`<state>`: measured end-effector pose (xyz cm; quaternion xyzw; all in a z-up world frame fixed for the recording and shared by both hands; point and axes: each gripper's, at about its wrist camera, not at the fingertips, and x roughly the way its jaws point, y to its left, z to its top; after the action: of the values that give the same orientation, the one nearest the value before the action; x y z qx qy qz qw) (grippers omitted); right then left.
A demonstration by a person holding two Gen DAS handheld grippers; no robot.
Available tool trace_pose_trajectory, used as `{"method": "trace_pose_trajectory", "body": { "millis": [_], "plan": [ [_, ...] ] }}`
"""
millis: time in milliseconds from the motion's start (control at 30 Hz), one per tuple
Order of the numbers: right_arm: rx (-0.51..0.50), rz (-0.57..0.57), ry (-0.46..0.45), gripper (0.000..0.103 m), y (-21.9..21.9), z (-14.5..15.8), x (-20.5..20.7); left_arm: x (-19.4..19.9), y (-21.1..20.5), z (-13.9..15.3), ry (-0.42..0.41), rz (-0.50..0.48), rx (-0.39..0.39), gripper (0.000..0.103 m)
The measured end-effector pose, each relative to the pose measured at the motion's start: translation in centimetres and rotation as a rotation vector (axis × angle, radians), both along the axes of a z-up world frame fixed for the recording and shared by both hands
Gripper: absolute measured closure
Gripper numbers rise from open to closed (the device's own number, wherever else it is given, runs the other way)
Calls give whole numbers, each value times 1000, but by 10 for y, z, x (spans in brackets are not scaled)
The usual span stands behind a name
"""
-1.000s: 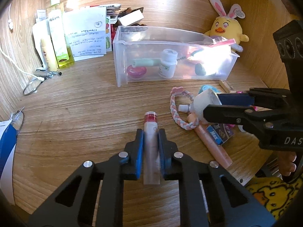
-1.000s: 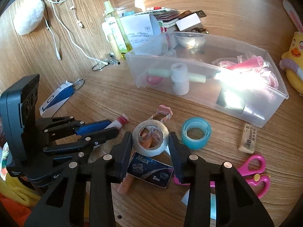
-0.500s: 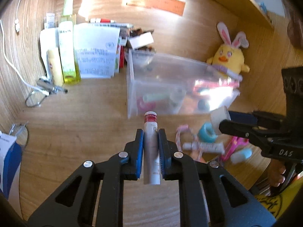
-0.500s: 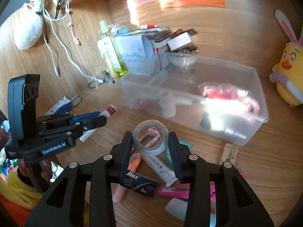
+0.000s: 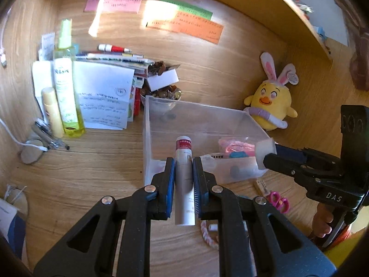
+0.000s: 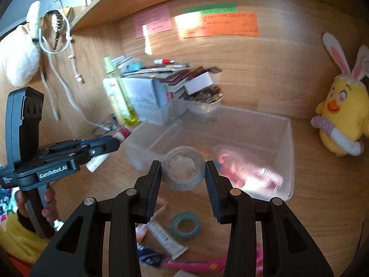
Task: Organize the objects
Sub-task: 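Lower the lip balm and tape roll into the clear box and open both grippers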
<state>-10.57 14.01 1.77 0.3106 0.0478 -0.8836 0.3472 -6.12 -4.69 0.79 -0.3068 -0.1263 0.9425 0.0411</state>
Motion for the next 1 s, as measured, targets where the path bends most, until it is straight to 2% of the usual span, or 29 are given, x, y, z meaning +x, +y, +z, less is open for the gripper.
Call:
{"method": "trace_pose_trajectory", "body": {
  "millis": [167, 600, 767, 1000],
  "plan": [
    [9, -18, -18, 68, -6, -3, -20, -19, 0, -6, -37, -17, 26, 89],
    [38, -45, -76, 68, -8, -20, -54, -55, 10, -9, -82, -53, -4, 89],
    [50, -37, -81, 67, -11, -21, -55, -64, 13, -15, -114, -59, -4, 89],
    [61, -19, -60, 60, -12, -17, -45, -56, 17, -10, -97, -63, -17, 89]
  ]
}}
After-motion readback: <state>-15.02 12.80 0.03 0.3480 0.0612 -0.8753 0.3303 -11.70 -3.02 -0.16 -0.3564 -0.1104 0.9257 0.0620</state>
